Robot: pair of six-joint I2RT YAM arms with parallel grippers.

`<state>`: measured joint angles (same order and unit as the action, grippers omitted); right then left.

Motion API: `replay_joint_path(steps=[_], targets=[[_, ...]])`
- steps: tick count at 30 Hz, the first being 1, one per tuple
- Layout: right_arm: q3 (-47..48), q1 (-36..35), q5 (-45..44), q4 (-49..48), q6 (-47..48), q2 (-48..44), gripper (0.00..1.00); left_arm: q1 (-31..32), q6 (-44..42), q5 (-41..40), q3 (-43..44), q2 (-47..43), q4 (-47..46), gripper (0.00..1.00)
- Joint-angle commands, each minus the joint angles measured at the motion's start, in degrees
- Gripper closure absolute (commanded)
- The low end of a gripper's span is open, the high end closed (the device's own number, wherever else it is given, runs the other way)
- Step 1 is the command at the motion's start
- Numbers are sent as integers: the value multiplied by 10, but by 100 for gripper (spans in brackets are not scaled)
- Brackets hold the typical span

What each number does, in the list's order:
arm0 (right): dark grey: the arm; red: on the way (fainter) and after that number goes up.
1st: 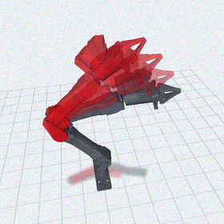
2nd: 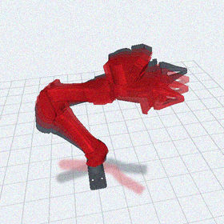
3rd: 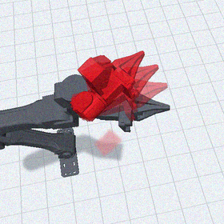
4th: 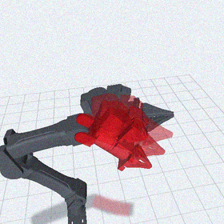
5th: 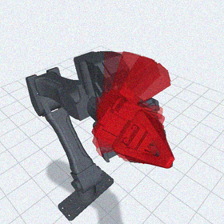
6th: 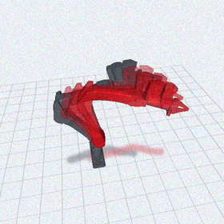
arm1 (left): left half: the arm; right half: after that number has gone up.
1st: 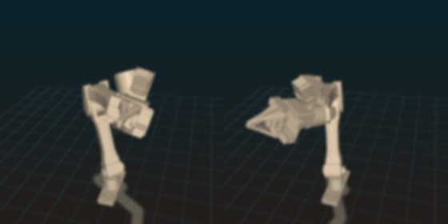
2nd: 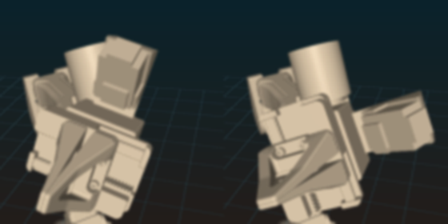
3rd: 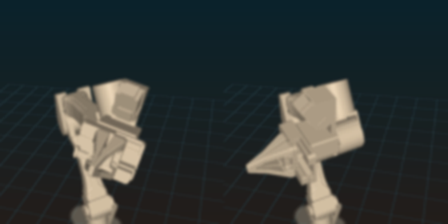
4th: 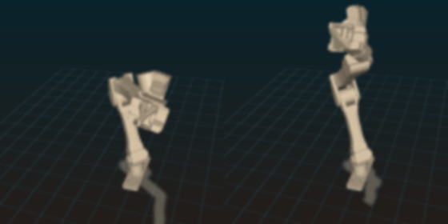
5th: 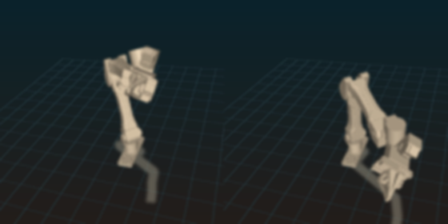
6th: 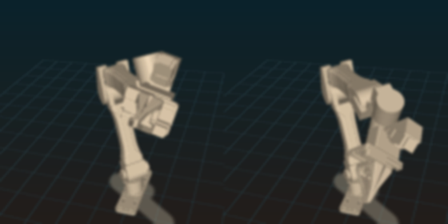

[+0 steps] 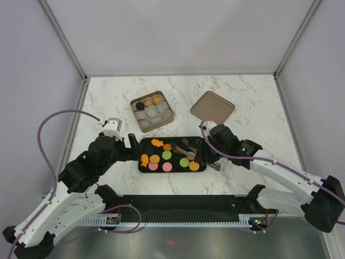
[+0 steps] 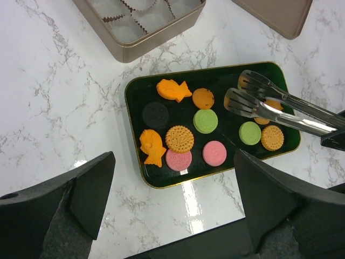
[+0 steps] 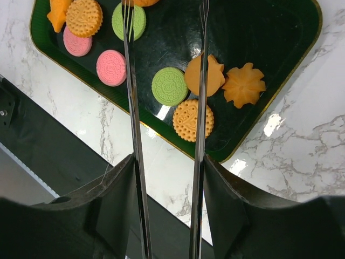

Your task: Pack the cookies

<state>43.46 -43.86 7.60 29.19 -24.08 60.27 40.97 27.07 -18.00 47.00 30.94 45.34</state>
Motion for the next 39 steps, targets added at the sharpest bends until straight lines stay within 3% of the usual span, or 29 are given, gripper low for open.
replay_joint_path(steps=[1, 14, 32, 39], targets=[[34, -12, -7, -40, 10, 23, 42, 2, -20, -11, 30, 39, -47, 1], [84, -56, -46, -69, 24, 117, 41, 2, -41, -15, 50, 82, -78, 0], [108, -100, -109, -56, 27, 172, 49, 1, -55, -15, 62, 115, -97, 0], [121, -102, -114, -39, 38, 171, 61, 2, -60, -16, 61, 117, -104, 0]])
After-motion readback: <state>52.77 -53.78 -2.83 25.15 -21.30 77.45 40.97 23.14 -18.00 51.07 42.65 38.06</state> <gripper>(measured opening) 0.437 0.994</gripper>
